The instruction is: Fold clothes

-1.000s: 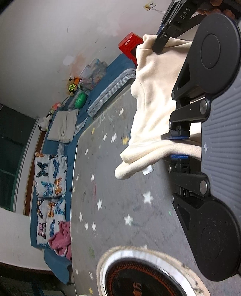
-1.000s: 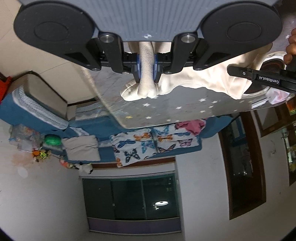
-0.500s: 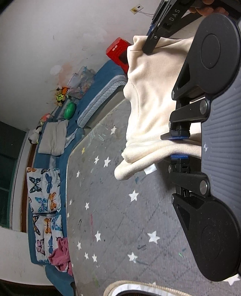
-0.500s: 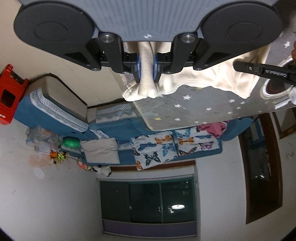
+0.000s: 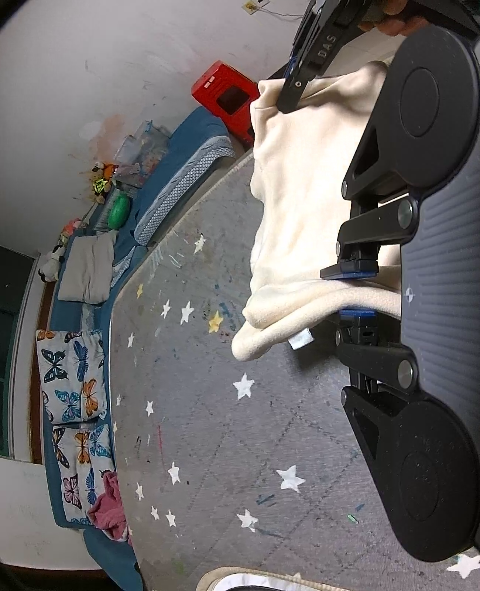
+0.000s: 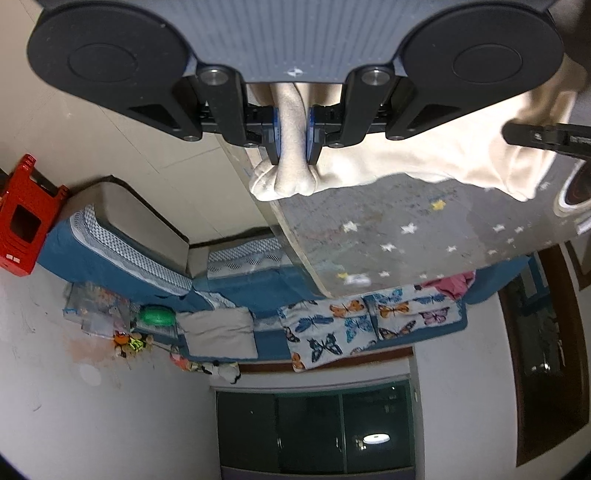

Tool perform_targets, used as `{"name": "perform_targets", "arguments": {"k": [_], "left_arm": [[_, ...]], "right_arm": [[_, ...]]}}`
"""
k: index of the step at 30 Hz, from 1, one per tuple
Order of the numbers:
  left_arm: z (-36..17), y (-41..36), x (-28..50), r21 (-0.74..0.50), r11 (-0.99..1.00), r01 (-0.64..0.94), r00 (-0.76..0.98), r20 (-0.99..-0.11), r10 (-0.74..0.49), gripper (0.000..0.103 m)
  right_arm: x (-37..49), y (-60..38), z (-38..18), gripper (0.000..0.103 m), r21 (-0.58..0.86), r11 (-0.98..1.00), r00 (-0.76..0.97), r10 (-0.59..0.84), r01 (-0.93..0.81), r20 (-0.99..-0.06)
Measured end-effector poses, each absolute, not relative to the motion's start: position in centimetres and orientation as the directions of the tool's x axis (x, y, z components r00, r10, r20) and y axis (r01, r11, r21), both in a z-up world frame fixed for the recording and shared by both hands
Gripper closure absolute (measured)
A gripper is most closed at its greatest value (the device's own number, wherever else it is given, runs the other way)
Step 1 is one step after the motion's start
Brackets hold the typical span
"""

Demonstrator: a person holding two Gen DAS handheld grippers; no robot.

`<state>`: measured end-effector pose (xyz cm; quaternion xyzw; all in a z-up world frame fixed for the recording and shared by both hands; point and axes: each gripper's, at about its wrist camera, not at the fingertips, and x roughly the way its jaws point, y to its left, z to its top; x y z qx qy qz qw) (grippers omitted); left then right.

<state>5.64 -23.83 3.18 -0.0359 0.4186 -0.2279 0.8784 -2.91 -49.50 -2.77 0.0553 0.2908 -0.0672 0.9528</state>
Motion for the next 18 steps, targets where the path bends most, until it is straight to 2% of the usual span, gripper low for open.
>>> {"name": "perform_targets", "arguments": {"k": [13,18], "left_arm": [[2.6,-22.5,4.9,-0.297,0.868,0.397,0.502,-0.722,-0.477,0.086],[2.9,-22.0,5.1,-0.283,0.880,0.382,0.515,-0.725,-0.457,0.074]], "right_arm": [[-3.1,-50.2,-5.0,0.091,0.064,0.985,0.780,-0.089,0.163,-0.619],[-3.9,-50.3,-4.5,0.086,0.063,0.985,0.787,-0.091,0.163,-0.610]]}}
